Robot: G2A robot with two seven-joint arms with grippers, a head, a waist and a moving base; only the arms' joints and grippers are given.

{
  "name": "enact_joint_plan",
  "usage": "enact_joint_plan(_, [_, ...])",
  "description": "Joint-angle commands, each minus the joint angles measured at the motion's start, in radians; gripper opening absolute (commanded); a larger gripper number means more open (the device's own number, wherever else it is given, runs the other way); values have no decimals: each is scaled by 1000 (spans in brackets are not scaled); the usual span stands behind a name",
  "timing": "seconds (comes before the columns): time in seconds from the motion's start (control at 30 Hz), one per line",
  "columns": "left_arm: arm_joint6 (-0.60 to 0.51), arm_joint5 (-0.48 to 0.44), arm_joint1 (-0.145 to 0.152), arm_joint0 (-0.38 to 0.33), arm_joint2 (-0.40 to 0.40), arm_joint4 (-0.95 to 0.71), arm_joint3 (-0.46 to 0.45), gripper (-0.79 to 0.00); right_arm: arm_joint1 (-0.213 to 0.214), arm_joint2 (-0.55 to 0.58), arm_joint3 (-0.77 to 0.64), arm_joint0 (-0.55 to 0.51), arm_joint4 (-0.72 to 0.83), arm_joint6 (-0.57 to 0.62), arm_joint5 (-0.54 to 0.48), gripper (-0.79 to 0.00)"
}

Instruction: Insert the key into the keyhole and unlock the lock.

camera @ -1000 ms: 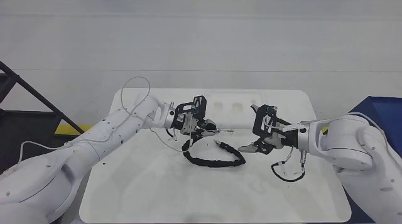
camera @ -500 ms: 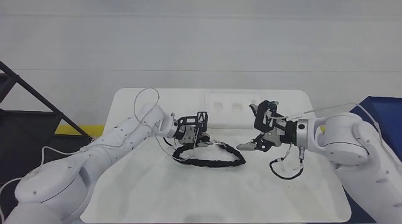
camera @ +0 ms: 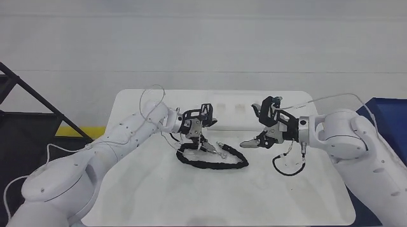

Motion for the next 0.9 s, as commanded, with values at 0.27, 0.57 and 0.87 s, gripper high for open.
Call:
enact_joint_plan(0.27, [195,0,86,-171,0,5,-65,0,-44,-117,264,232,91,-27,-134,0])
enact_joint_plan(0.57, [207,0,148,-297,0,-129,-76,0,-85,-199,440,426,123,-54,-266,0])
enact_joint_plan(0.87, [-64,0,194,-361,0,-410,-100,0,-109,-266,529,556,154,-79,-266,0])
